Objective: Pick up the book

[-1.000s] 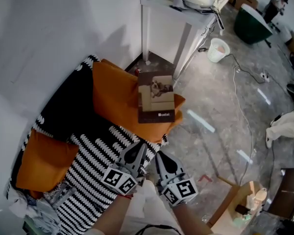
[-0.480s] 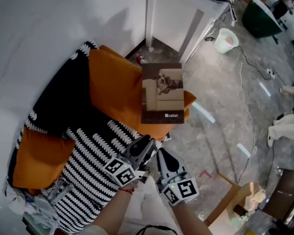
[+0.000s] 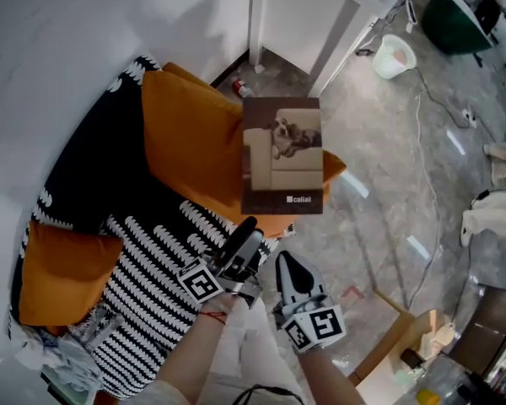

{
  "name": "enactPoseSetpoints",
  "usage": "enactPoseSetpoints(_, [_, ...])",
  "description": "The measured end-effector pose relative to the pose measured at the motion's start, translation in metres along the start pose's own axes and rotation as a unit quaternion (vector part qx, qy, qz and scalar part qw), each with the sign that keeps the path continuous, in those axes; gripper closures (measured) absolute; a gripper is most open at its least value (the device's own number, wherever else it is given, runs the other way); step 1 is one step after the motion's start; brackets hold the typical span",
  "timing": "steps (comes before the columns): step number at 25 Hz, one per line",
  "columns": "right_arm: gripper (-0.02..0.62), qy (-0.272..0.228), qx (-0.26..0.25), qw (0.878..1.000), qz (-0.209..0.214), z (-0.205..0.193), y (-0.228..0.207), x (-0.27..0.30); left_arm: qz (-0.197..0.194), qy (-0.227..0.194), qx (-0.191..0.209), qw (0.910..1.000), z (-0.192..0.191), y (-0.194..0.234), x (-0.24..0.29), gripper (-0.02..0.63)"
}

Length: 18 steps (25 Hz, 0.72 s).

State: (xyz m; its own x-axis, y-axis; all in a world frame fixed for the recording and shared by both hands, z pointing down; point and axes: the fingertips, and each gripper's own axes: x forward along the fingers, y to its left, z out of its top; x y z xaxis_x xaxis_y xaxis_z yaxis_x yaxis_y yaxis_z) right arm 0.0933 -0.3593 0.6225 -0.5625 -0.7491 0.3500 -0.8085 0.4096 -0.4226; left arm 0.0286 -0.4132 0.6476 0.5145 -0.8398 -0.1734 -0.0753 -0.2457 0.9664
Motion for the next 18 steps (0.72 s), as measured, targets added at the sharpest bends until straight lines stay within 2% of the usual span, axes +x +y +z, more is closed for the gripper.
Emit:
enactPoseSetpoints(10, [0.581,0.006,0.006,1.0,-0.012,-0.008,-0.011,0.01,-0.055,-0.024,-0.063,0.9962,0.017,0.002,0.021,0.267])
enactPoseSetpoints(18, [0.581,0.012,0.007,1.0,-0.017,-0.013,-0.017,0.011,-0.056,-0.053,-0.093,0.9927,0.031,0.01,0.032,0.267])
